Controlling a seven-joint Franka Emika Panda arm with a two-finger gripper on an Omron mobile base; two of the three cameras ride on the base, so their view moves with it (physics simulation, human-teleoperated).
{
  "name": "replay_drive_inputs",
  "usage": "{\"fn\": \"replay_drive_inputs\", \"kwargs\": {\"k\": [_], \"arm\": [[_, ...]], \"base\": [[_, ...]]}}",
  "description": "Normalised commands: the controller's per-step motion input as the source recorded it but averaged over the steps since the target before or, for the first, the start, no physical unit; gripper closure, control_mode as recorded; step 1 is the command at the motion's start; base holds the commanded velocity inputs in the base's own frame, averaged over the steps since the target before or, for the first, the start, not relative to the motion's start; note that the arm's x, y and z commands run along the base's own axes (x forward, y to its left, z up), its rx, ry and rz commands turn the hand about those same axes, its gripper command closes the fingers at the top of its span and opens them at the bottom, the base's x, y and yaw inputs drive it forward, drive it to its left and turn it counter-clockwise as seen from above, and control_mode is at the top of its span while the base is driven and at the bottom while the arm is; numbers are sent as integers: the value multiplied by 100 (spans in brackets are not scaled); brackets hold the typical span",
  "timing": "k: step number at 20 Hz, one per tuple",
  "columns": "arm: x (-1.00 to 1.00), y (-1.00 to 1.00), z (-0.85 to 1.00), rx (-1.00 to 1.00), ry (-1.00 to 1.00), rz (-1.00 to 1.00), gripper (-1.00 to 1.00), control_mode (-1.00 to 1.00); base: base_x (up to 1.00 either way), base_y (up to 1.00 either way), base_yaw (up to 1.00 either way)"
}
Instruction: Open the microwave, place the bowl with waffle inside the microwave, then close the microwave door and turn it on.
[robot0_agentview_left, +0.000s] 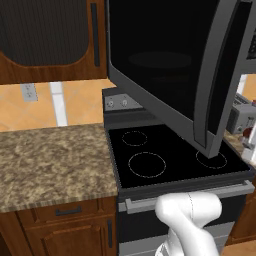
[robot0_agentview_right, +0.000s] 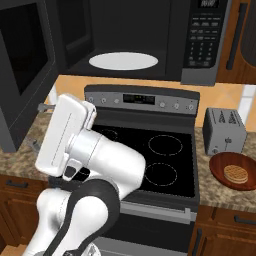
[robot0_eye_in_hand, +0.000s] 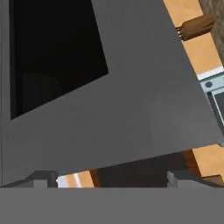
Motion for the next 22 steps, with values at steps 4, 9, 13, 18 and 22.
{"fn": "replay_drive_inputs", "kwargs": {"k": [4,9,13,18,22], "arm": [[50,54,-11,-7,0,10,-100,-100],[41,72,-1,-16,4,3,-100,-100],[20,99,0,-15,0,0,-100,-100],[8,84,0,-15,3,0,-100,-100],[0,61,0,-9,7,-4,-100,-100]], "base": [[0,0,0],[0,0,0],[0,0,0],[0,0,0],[0,0,0]]}}
